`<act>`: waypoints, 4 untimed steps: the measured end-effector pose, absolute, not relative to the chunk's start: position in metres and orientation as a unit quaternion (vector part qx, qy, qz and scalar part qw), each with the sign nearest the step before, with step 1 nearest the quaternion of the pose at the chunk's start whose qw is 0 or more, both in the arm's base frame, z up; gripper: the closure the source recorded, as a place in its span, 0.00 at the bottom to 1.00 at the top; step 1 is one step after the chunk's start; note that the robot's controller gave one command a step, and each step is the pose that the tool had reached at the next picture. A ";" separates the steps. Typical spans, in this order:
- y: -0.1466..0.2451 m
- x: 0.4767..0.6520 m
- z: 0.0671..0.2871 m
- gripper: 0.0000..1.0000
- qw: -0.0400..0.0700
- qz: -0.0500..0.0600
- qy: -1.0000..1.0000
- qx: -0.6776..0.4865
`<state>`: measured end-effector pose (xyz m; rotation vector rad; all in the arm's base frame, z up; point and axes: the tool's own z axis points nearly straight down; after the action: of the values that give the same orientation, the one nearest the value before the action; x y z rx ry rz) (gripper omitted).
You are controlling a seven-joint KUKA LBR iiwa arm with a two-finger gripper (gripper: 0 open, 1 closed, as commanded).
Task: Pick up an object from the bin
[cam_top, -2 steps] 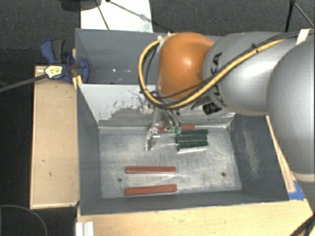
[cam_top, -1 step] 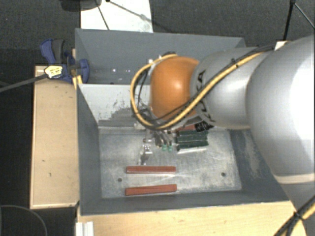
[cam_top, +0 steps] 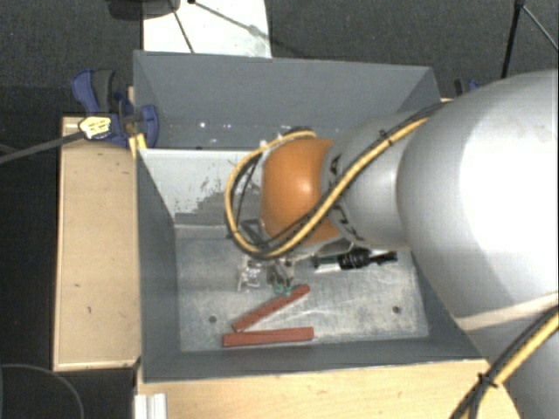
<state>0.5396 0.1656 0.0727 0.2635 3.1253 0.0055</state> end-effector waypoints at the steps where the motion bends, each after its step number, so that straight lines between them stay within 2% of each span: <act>1: 0.165 0.539 0.071 0.00 0.002 0.001 0.996 0.085; 2: 0.165 0.539 0.071 0.00 0.001 0.001 0.996 0.086; 3: 0.155 0.525 0.087 0.00 -0.002 0.000 0.999 0.046; 4: 0.130 0.496 0.100 0.00 0.004 0.001 0.997 -0.082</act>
Offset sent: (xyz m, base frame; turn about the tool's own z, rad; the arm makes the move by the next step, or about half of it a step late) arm 0.0000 0.0000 0.0000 0.0000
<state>0.4959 0.1302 0.0997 -0.2560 3.1227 0.0026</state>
